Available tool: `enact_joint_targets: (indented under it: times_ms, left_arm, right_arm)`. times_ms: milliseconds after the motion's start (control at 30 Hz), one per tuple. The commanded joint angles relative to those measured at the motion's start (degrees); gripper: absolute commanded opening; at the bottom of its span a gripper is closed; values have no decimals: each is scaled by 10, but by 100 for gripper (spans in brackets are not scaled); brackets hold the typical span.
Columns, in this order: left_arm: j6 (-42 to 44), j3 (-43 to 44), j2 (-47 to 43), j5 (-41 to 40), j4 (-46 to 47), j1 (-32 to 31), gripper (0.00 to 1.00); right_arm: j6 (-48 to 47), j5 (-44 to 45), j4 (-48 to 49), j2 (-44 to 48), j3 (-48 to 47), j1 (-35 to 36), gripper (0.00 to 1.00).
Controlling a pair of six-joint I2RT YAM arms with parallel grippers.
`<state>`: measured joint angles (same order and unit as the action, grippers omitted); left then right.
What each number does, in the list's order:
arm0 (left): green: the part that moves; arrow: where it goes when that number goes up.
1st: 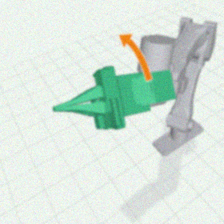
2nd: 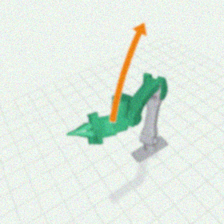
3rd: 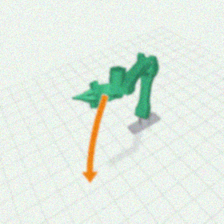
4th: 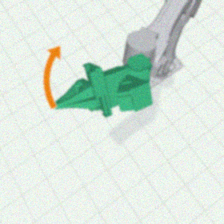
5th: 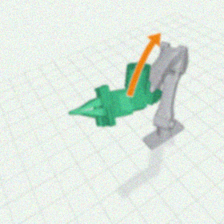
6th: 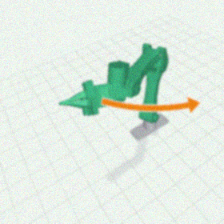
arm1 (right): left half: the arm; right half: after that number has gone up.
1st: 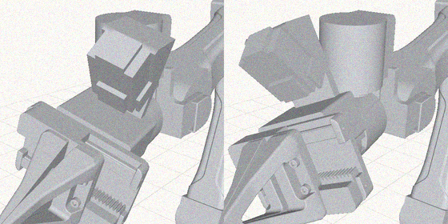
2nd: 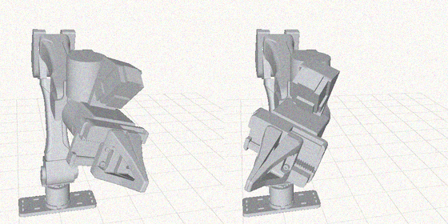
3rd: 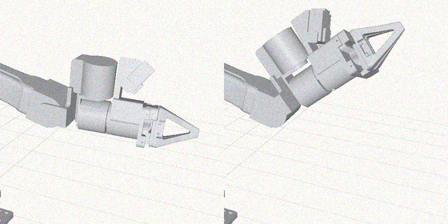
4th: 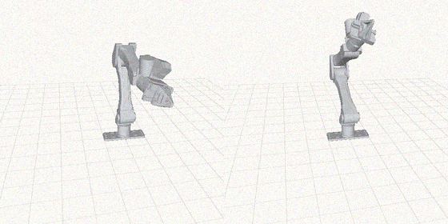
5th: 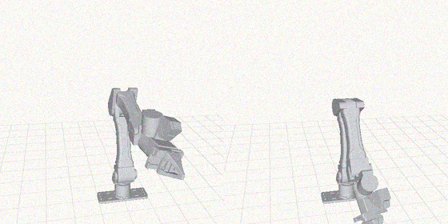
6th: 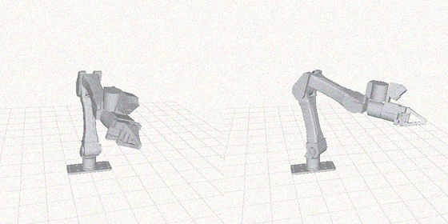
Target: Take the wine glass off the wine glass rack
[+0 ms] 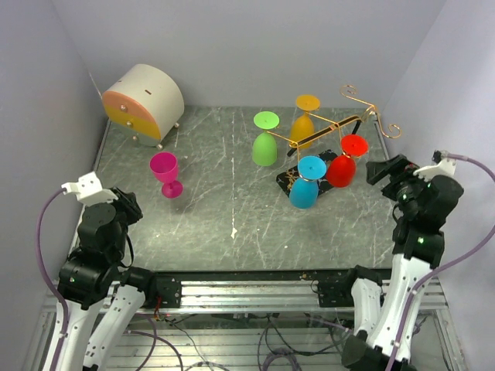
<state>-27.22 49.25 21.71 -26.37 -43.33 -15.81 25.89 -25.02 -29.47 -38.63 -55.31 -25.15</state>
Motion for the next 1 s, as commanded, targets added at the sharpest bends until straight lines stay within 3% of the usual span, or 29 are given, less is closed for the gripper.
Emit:
enact_joint_targets:
  times_ms: [0,167,267,333,367,400,467,567,700,767,833,967]
  left_arm:
    - [5,-4,-17,-17,24,-22,37]
    - [5,-5,-29,-23,25,-42,37]
    - [5,-5,-36,-30,22,-53,37]
    - [5,-5,-42,-34,21,-62,37]
    - [5,-6,-46,-36,21,-65,37]
    - [5,-5,-48,-37,21,-69,38]
    - [6,-6,-51,-39,22,-75,38]
    - [9,-7,-53,-39,24,-82,38]
    - [6,-6,-59,-45,20,-88,38]
    - [7,-6,-60,-45,20,-92,38]
    - [8,-6,-61,-44,21,-94,38]
    - [5,-6,-62,-47,19,-98,38]
  right_arm:
    - [-10,148,-39,83,47,19,98]
    - [86,238,-116,91,81,19,99]
    - [80,157,-120,104,104,22,90]
    - [43,46,-91,105,119,30,84]
    - [16,-4,-84,104,124,39,95]
    - [-13,-47,-80,104,126,48,99]
    - [-57,-81,-104,105,116,70,100]
    - [-72,-85,-104,154,116,113,100]
    - [-102,-34,-40,304,117,126,100]
    - [-122,59,-13,380,107,112,100]
    - [-136,114,10,376,113,110,100]
    - [-169,-21,83,293,163,110,100]
